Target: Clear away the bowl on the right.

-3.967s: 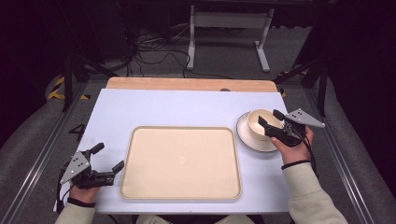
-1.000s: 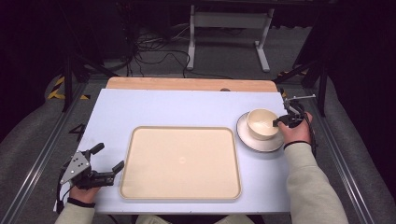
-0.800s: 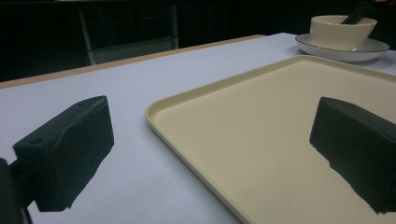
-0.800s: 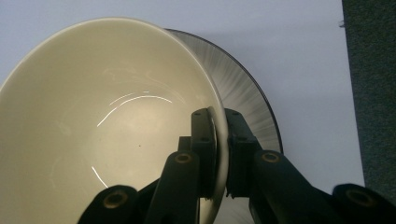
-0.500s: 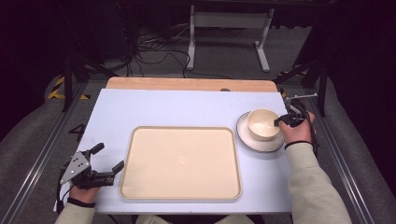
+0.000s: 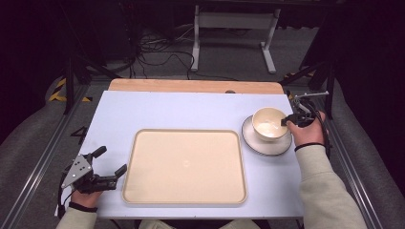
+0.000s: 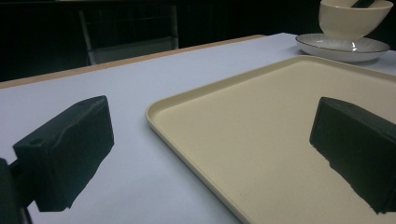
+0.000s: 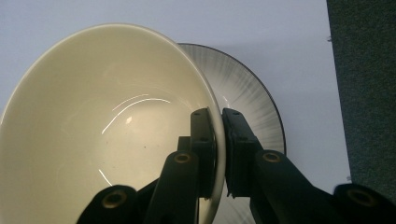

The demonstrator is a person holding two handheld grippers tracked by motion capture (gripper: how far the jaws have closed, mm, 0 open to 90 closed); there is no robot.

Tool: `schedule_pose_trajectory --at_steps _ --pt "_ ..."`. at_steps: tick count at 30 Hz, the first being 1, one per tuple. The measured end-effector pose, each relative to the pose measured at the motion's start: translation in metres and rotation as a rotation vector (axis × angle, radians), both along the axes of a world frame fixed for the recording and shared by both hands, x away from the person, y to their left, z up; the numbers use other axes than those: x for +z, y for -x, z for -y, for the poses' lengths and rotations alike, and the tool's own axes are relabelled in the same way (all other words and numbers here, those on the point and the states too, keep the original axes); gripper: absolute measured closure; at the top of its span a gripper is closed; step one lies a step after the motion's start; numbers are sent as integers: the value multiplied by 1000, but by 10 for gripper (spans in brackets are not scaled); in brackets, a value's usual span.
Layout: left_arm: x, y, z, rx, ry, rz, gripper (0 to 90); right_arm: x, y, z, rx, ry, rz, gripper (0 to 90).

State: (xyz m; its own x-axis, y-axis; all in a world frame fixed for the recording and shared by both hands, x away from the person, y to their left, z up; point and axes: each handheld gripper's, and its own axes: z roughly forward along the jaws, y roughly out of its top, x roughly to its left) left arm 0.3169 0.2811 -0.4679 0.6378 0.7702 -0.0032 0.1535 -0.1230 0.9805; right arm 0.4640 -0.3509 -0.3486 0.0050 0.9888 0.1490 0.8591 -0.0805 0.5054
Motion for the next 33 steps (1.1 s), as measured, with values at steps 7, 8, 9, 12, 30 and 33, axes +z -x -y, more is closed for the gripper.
schedule_pose_trajectory --at_steps 7,8,9,12,30,33 --pt "0 0 0 0 0 0 3 8 4 -5 1 1 -2 842" --pt "0 0 0 0 0 0 3 9 5 -6 2 -2 -2 842" --pt "0 0 0 0 0 0 3 10 6 -7 3 -7 -3 842" --pt "0 0 0 0 -1 0 3 13 8 -11 14 -14 -12 842" --pt "0 0 0 0 1 1 3 20 16 -60 135 -37 -18 840" --pt "0 0 0 0 1 1 3 22 17 -69 150 -43 -15 840"
